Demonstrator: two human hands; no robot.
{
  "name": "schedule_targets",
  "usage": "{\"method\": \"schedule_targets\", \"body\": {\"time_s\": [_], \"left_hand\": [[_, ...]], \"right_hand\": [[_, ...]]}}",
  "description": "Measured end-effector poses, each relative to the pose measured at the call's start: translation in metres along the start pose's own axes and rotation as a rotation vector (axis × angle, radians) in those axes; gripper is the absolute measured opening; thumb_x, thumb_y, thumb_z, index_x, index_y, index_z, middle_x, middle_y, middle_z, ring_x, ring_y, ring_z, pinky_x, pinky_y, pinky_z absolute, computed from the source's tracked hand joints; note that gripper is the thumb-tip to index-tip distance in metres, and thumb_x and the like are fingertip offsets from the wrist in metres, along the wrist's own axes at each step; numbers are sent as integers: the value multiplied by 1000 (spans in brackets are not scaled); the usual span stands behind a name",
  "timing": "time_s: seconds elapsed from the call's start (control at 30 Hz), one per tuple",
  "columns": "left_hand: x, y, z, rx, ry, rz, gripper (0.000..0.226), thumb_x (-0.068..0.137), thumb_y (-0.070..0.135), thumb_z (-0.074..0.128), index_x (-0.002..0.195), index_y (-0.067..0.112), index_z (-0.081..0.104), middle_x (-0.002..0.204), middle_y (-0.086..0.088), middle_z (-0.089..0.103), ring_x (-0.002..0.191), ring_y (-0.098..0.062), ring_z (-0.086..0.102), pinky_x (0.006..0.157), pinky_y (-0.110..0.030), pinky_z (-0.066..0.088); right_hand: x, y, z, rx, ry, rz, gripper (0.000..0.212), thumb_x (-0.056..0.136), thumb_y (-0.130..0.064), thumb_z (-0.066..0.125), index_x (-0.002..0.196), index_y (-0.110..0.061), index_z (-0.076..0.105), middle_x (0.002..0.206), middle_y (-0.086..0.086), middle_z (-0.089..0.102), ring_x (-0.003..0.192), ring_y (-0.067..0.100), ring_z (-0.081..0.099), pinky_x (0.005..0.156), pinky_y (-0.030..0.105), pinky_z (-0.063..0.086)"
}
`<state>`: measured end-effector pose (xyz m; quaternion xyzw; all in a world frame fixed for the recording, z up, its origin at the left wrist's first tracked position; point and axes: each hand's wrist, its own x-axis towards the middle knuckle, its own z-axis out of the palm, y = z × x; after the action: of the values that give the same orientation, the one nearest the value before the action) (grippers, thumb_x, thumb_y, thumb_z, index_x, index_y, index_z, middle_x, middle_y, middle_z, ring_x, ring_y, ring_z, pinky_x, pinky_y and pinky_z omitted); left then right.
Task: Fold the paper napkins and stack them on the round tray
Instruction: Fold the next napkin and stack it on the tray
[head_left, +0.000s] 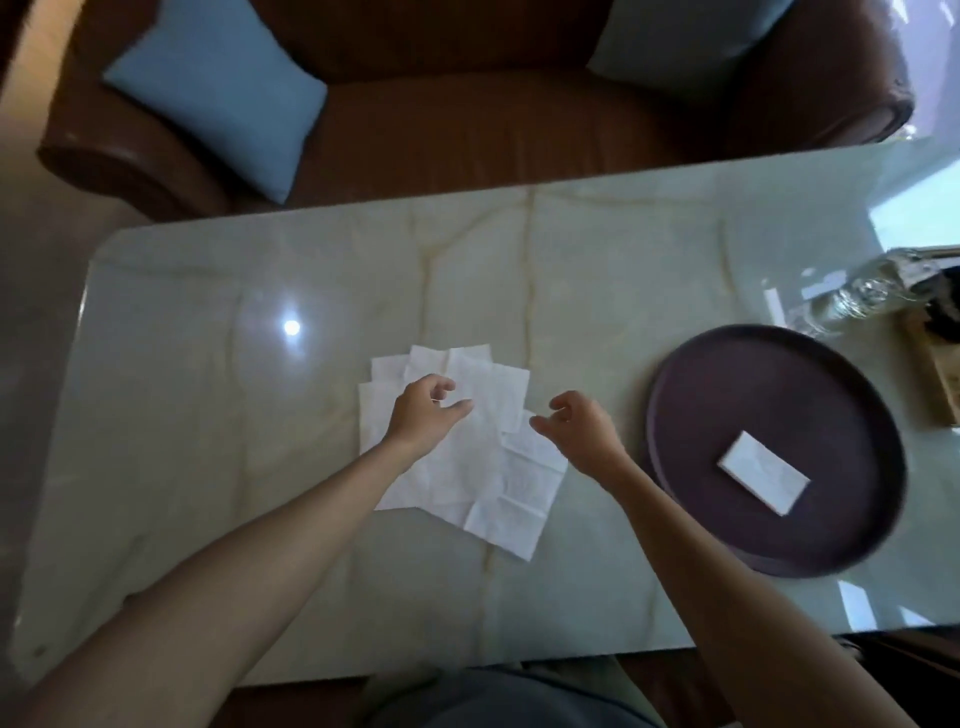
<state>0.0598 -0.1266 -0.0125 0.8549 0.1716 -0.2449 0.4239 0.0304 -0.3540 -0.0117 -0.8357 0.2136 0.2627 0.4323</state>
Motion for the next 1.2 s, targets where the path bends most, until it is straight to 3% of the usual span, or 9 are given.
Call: {"method": "schedule_targets", "body": {"time_s": [0.17, 0.3, 0.4, 0.5, 0.7, 0.77, 0.9, 1.07, 1.2], "left_hand": [[2, -48, -33, -65, 39, -131, 54, 82, 34, 80, 128, 16, 59, 132, -9, 58, 119, -21, 58, 85, -25, 43], [6, -80, -47, -22, 65, -199, 72, 78, 35, 83, 137, 12, 50, 138, -9, 53, 124, -24, 56, 88, -27, 43], [14, -104, -53, -6, 71, -258, 72, 57, 54, 80, 114, 14, 63, 115, 1, 66, 103, -22, 68, 73, -29, 53], [29, -136, -47, -62, 69, -305, 76, 41, 60, 76, 98, 10, 64, 95, -1, 70, 82, -21, 70, 58, -26, 47], [18, -119, -53, -259, 12, -371, 48, 70, 31, 87, 107, 8, 67, 100, -3, 74, 86, -20, 72, 68, -29, 55], [19, -117, -56, -282, -9, -357, 31, 79, 26, 81, 95, 2, 70, 92, -9, 74, 79, -20, 68, 67, -29, 49], [19, -112, -65, -339, -72, -301, 27, 81, 26, 78, 85, 1, 70, 85, -6, 74, 77, -24, 70, 68, -34, 52], [18, -102, -69, -582, -192, -341, 30, 84, 35, 75, 105, 13, 76, 109, -9, 78, 98, -27, 74, 93, -47, 58], [18, -99, -63, -999, -388, -490, 63, 89, 70, 53, 119, 18, 74, 118, -7, 76, 105, -27, 70, 101, -45, 51]], "right_hand": [[-3, -13, 56, 116, -12, 114, 59, 81, -38, 81, 127, -9, 59, 102, 2, 69, 94, 23, 68, 92, 47, 58], [-6, -16, 83, 110, 2, 143, 56, 86, -32, 79, 131, -6, 56, 113, 5, 66, 96, 21, 63, 83, 38, 54], [-6, -22, 98, 84, 28, 128, 58, 88, -28, 77, 136, -5, 53, 125, 7, 61, 103, 20, 57, 81, 29, 42], [0, -29, 110, 108, 58, 162, 59, 87, -24, 77, 136, -4, 51, 126, 9, 59, 102, 21, 58, 73, 27, 44], [14, -35, 124, 128, 106, 248, 31, 86, -21, 75, 111, -8, 65, 104, 7, 69, 90, 24, 66, 66, 31, 50], [11, -38, 124, 69, 95, 210, 16, 89, -18, 70, 94, -2, 68, 86, 5, 68, 78, 22, 62, 60, 29, 46], [-1, -53, 118, -124, 155, 42, 25, 90, -20, 59, 72, -9, 46, 65, 2, 50, 61, 20, 44, 57, 34, 35], [-27, -83, 122, -280, 17, -217, 17, 94, -26, 62, 81, -21, 53, 81, -6, 62, 72, 16, 56, 60, 30, 42], [-38, -89, 134, -251, -248, -303, 20, 92, -38, 68, 103, -21, 70, 103, -10, 71, 93, 6, 67, 82, 25, 53]]}}
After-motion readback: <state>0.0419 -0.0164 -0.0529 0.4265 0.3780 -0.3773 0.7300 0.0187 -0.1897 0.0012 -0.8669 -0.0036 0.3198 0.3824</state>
